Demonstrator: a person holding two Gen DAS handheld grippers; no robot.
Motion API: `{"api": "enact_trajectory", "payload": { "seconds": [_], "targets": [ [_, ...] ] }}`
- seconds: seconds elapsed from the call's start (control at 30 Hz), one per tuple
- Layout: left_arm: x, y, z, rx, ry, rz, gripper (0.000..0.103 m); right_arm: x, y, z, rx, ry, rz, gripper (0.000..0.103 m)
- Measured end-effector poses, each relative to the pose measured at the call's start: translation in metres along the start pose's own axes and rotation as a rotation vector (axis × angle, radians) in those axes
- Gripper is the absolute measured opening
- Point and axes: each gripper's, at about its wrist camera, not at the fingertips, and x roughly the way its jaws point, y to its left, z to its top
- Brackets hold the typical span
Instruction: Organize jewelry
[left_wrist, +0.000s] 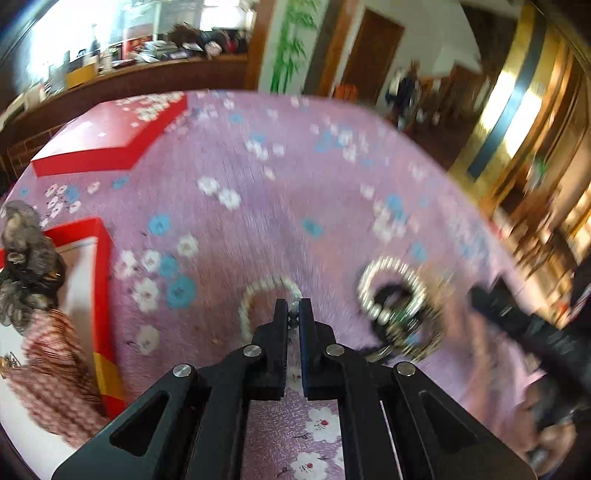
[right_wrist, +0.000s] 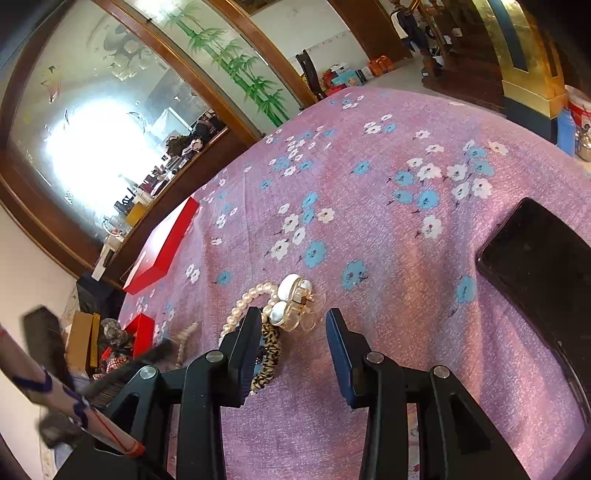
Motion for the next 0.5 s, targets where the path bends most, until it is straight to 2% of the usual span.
{"api": "enact_trajectory", "payload": {
  "seconds": [0.13,0.23,0.5],
  "targets": [
    [-0.012,0.012,0.006,-0.042,-0.023,-0.034,0.005,-0.004,-0.003,0.004,0.035,0.027,-0.007,0.040],
    [-0.011,0.018,0.010,-0.067,-0.016,-0.050,0.005,-0.002,0.004,0.014,0.034,0.062,-0.050,0.040],
    [-0.015,0.020,0.009,-0.073,-0.022,-0.050,0.005,0.045,0.020,0.038,0.006,0.174,-0.163,0.040]
  ]
}}
